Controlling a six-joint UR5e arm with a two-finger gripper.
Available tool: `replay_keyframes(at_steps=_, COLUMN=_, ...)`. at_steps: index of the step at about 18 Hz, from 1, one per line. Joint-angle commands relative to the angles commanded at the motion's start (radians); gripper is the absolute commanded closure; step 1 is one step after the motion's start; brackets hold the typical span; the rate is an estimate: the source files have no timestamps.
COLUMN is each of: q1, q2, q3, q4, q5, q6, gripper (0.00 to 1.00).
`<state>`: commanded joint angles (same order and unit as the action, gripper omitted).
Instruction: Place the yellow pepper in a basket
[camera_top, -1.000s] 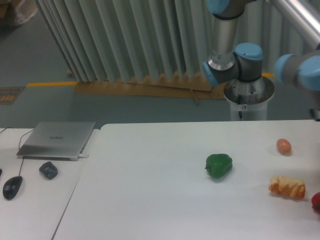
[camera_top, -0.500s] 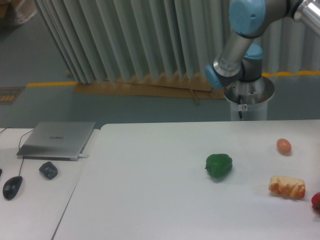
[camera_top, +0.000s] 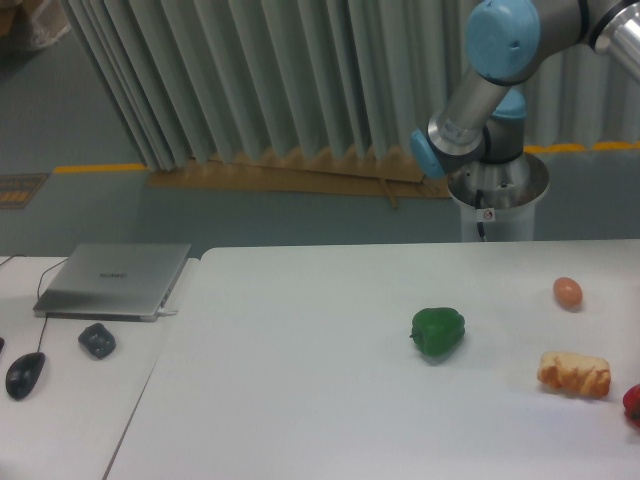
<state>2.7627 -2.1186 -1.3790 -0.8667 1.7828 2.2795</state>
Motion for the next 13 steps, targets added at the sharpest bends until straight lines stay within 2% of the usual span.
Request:
replay_keyframes(at_steps=1, q1=0.003, q2=0.024, q3=-0.018, q4=-0.005, q5=-0.05, q6=-0.011, gripper=0.0)
replay_keyframes(at_steps=3, q1=0.034, q2=0.122, q3=-0.107, q4=-0.06, q5=-0.198, q6=-0.115, gripper=0.0)
replay_keyframes(at_steps=5, q1=0.041, q2=0.198, q3=-0.126, q4=-0.206, q5=-0.311, q6=-0.221, gripper=0.0)
replay_keyframes(at_steps=8, q1=0.038, q2=0.245, q3=-0.127, q4=-0.279, q5=-0.304, q6=-0.232, gripper=0.0)
replay_keyframes(at_steps=9, q1=0.038, q2=0.255, q3=-0.124, q4=-0.319, q5=-0.292, q6=-0.232, gripper=0.0)
replay_keyframes(at_steps=13, q1=0.025, q2=0.244, q3=-0.075, q4=-0.406, q5=-0.223, q6=-0.245, gripper=0.0)
